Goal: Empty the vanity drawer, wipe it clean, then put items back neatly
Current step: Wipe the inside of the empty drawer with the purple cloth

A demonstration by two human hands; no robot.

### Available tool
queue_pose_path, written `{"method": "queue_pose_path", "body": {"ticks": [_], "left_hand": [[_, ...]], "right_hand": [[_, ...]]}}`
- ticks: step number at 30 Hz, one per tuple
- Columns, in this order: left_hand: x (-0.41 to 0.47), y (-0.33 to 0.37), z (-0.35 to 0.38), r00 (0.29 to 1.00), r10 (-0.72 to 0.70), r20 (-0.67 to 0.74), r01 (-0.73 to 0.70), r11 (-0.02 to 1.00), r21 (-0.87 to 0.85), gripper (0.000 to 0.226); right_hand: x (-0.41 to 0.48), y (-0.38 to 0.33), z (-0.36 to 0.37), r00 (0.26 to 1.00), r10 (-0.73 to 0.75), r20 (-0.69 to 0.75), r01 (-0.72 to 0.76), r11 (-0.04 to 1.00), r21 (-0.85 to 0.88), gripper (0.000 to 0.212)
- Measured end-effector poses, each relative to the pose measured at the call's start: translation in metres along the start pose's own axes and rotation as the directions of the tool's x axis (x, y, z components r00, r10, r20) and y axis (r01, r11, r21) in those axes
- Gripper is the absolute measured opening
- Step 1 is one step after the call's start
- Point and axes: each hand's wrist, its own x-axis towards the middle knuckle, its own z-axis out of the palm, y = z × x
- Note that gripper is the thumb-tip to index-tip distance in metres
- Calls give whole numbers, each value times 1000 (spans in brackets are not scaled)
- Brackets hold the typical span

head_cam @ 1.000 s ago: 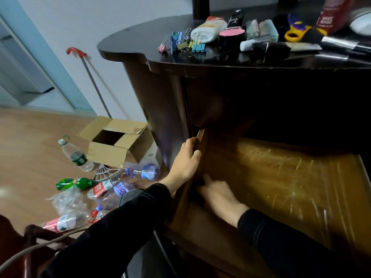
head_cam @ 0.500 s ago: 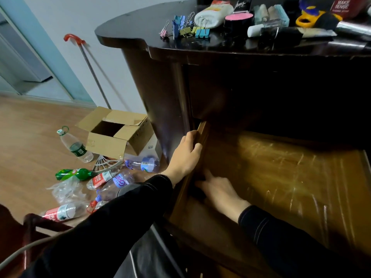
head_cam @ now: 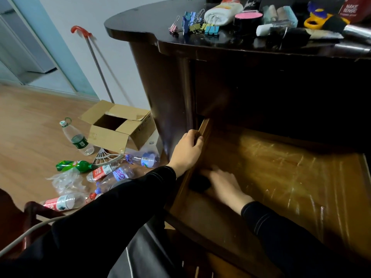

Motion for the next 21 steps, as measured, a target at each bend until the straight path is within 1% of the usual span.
{"method": "queue_pose_path", "body": {"ticks": [1,2,4,6,7,8,9,12,13,14,15,17,18,19,21], "left_hand": [[0,0,0,1000,-3,-2,3,1000,2,28],[0,1,0,1000,-6,-3,6,1000,2,29],[0,2,-1,1000,-6,-1,6,1000,-3,29],[0,2,-1,1000,-6,3,6,1000,-5,29],[0,1,-1,1000,-7,6,7,1000,-4,29],[0,1,-1,1000,-8,7,8,1000,-4,29],[0,1,-1,1000,-10,6,10,1000,-5,29],[1,2,-1,1000,-19,0,19,1000,-18,30],[1,3,-1,1000,-22,2,23,999,-24,31],[0,3,-2,1000,-27,9,28,999,-30,31],[0,3,-2,999,-31,17,32,999,-34,31],[0,3,-2,999,-32,29,33,999,-39,32],[-1,3,-2,999,-31,31,32,999,-40,33],[-1,3,-2,999,-30,30,32,999,-41,33],[-1,3,-2,999,-29,22,29,999,-37,33]], "right_hand": [[2,-1,-3,999,28,-29,-28,1000,-13,66],[3,-4,-3,999,23,-47,-24,999,-24,64],[-5,-12,5,998,-65,-24,64,998,-21,62],[-15,-14,21,982,-187,-1,187,982,11,65],[-17,-11,26,975,-223,0,222,975,23,66],[-16,-8,26,976,-219,-9,219,975,29,67],[-12,-4,24,985,-171,-29,172,985,32,67],[4,3,9,995,26,-94,-26,1000,2,66],[4,2,7,995,28,-97,-31,999,-23,65],[1,-2,9,998,-5,-65,3,999,-32,66],[-5,-7,14,997,-76,-15,75,997,-27,67],[-23,-18,28,963,-244,114,247,969,-8,69],[-29,-20,32,943,-301,144,306,952,-10,70],[-29,-19,32,937,-320,137,326,945,-21,70],[-20,-15,21,967,-241,84,243,970,-14,68]]}}
